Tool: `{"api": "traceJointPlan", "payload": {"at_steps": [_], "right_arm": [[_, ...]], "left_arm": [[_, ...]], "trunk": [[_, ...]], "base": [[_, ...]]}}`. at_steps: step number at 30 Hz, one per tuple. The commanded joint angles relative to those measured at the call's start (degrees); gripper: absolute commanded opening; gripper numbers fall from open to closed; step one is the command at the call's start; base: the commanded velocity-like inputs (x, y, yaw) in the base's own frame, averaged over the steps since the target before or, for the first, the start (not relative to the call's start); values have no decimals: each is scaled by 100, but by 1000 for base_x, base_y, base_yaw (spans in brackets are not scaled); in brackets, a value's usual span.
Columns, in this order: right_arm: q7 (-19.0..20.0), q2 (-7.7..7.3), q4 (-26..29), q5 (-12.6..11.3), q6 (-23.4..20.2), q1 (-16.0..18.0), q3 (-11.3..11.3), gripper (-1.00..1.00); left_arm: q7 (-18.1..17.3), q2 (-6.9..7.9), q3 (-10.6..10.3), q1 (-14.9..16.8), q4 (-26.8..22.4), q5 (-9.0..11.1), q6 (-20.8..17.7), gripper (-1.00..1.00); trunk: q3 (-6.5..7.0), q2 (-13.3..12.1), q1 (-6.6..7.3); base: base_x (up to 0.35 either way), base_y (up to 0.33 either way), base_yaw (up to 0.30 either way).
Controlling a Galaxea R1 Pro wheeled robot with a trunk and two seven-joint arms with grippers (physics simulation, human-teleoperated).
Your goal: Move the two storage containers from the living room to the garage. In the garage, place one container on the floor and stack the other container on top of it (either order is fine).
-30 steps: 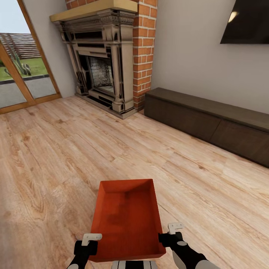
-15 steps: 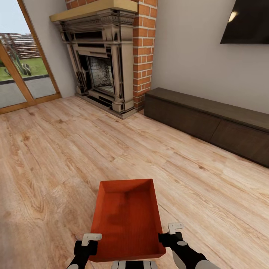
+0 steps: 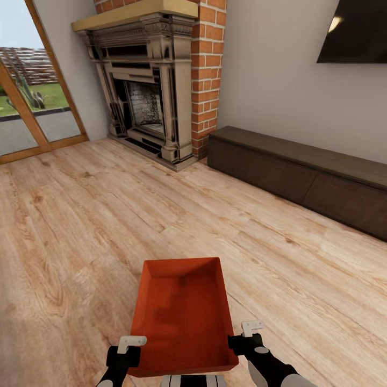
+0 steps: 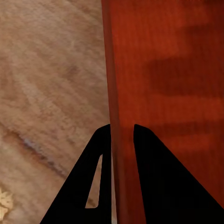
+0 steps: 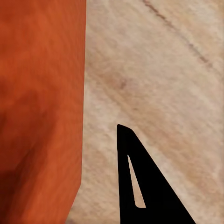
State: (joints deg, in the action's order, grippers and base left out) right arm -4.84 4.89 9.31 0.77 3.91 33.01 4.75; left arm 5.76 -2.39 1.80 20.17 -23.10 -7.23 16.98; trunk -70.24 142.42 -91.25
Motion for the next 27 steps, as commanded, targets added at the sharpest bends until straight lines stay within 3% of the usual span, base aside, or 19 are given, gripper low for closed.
{"api": "traceJointPlan", "payload": {"at_steps": [1,12,17,27], "right_arm": [[-70,-40,-9,28,17,4,-18,-100],[-70,-40,-9,28,22,4,-18,-100],[-70,-40,-9,28,22,4,-18,-100],[-69,-40,-9,28,22,4,-17,-100]], "left_arm": [[83,1,92,4,-6,-37,25,-100],[83,1,92,4,-4,-39,25,-100],[83,1,92,4,-2,-41,25,-100],[83,1,92,4,-2,-41,31,-100]], "trunk": [[-4,2,1],[-4,2,1],[86,-199,111],[104,-239,133]], "base": [[0,0,0],[0,0,0],[0,0,0],[0,0,0]]}}
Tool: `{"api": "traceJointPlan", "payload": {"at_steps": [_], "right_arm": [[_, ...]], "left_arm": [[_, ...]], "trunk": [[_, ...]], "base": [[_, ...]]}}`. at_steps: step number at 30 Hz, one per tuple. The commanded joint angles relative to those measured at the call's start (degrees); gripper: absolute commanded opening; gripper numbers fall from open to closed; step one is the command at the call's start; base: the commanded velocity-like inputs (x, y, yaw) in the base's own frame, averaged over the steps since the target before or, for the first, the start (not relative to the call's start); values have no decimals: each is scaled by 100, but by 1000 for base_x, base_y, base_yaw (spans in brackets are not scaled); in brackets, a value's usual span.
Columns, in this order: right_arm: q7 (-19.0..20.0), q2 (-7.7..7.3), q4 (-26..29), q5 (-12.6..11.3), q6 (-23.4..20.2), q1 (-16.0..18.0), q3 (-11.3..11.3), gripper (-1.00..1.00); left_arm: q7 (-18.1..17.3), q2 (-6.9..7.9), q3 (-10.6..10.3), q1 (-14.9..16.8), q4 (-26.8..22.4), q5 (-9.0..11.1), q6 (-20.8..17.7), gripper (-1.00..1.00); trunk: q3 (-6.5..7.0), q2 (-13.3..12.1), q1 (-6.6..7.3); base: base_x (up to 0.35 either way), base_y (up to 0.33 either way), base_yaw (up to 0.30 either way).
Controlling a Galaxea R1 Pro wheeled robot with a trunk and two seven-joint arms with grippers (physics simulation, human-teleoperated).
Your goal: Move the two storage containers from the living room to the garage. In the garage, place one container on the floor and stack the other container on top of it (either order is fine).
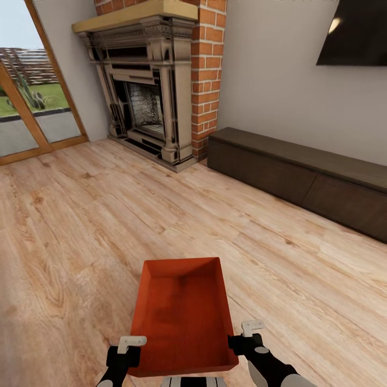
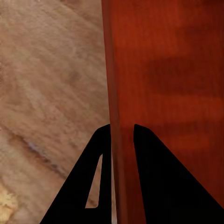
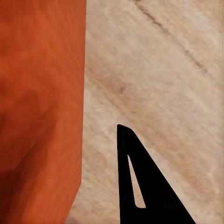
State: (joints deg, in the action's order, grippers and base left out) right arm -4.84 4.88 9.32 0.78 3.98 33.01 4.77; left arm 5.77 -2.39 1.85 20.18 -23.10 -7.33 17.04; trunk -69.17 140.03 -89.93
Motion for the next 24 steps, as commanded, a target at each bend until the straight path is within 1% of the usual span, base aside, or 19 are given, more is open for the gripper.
{"api": "traceJointPlan", "payload": {"at_steps": [1,24], "right_arm": [[-68,-40,-9,27,15,4,-19,-100],[-61,-40,-9,27,15,4,-18,-100]], "left_arm": [[82,2,88,3,-2,-32,22,-100],[82,2,88,3,-2,-32,21,-100]], "trunk": [[15,-40,24],[428,-963,529]], "base": [[0,0,0],[0,0,0]]}}
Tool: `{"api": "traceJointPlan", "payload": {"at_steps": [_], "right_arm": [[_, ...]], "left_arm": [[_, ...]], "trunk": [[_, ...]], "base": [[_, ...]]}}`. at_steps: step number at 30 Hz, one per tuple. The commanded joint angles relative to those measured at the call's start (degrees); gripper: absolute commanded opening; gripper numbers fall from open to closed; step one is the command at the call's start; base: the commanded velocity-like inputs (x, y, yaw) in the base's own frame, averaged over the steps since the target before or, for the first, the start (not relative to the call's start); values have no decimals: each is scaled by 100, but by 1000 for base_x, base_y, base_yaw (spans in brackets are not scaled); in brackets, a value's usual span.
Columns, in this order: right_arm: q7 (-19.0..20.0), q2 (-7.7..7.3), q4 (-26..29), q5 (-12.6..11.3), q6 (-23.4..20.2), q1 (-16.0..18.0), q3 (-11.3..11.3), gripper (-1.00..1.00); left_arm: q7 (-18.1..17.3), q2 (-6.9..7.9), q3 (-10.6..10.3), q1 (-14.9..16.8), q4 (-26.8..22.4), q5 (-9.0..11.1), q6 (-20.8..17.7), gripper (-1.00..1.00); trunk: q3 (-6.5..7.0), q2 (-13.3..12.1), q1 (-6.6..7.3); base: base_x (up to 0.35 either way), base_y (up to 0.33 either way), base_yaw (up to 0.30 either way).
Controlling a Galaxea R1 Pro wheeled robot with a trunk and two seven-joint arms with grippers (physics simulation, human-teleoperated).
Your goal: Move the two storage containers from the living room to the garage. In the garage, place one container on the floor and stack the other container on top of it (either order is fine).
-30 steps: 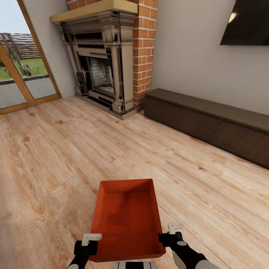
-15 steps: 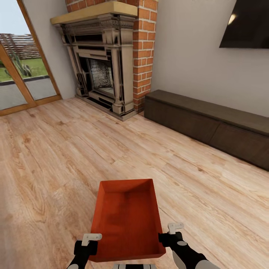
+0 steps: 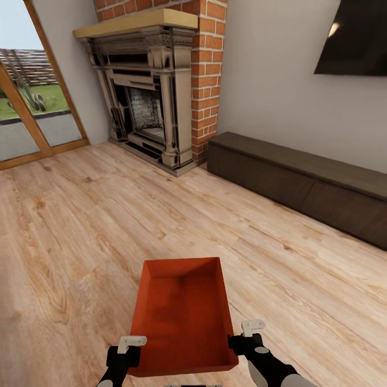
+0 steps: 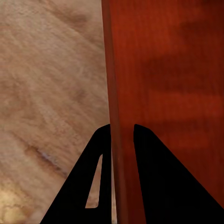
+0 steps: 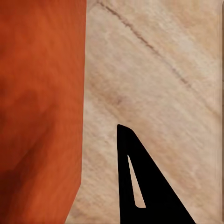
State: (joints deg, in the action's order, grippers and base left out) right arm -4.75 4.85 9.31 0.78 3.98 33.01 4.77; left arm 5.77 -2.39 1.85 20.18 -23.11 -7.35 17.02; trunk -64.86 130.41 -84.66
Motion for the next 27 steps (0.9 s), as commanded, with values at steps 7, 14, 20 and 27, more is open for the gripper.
{"api": "traceJointPlan", "payload": {"at_steps": [7,14,20,27], "right_arm": [[-70,-37,-8,28,15,4,-18,-100],[-70,-37,-8,28,15,4,-19,-100],[-70,-37,-8,27,15,4,-15,-100],[-70,-37,-8,28,22,4,-13,-100]], "left_arm": [[83,2,87,3,-3,-29,25,-100],[83,2,87,3,-2,-26,27,-100],[83,2,87,3,-1,-29,25,-100],[83,2,87,3,-2,-27,28,-100]], "trunk": [[122,-281,155],[248,-562,309],[356,-802,441],[481,-1083,595]], "base": [[0,0,0],[0,0,0],[0,0,0],[0,0,0]]}}
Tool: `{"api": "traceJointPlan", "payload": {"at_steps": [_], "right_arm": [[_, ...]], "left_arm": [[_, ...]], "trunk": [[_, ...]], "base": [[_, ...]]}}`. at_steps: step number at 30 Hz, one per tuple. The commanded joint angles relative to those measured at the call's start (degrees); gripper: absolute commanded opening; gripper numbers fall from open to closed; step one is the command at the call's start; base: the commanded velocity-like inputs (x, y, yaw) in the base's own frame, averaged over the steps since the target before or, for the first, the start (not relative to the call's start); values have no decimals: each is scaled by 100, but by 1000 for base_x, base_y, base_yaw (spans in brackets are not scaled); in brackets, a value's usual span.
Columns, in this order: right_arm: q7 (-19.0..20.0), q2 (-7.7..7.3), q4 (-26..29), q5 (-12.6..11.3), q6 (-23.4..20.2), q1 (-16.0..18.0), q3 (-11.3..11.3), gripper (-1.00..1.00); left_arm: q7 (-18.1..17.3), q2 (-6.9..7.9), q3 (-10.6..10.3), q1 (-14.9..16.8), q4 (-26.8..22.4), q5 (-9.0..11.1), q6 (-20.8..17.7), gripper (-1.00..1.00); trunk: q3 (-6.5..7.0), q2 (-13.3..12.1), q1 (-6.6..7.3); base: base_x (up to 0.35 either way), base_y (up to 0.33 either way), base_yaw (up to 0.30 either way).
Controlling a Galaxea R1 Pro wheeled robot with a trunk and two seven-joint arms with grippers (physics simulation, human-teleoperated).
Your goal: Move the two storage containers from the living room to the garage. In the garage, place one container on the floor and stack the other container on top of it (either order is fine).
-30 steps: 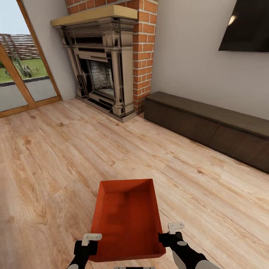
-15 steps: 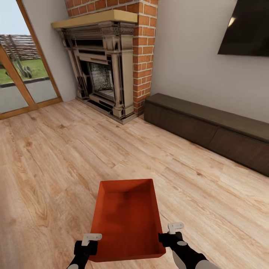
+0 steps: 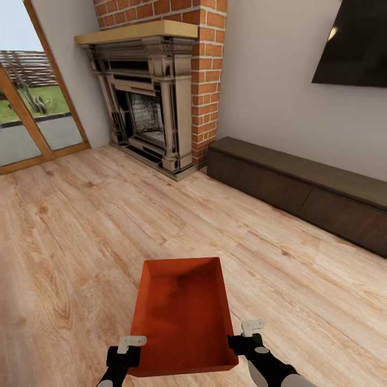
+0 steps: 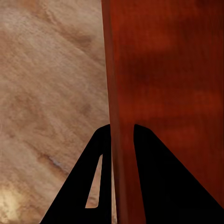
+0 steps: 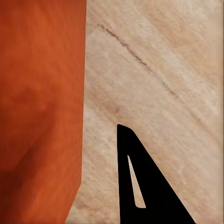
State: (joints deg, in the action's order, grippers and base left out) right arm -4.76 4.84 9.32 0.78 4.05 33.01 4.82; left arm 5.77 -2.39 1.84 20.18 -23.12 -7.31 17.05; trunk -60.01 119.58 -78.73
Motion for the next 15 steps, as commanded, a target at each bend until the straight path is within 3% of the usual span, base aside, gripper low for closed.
{"api": "traceJointPlan", "payload": {"at_steps": [1,6,15], "right_arm": [[-69,-36,-9,26,16,4,-19,-100],[-69,-36,-9,25,17,4,-17,-100],[-68,-36,-9,25,17,4,-16,-100]], "left_arm": [[82,1,89,3,-1,-32,27,-100],[82,1,89,3,-4,-28,34,-100],[82,1,89,3,-9,-30,35,-100]], "trunk": [[-3,0,2],[-3,0,2],[158,-361,199]], "base": [[0,0,0],[0,0,0],[0,0,0]]}}
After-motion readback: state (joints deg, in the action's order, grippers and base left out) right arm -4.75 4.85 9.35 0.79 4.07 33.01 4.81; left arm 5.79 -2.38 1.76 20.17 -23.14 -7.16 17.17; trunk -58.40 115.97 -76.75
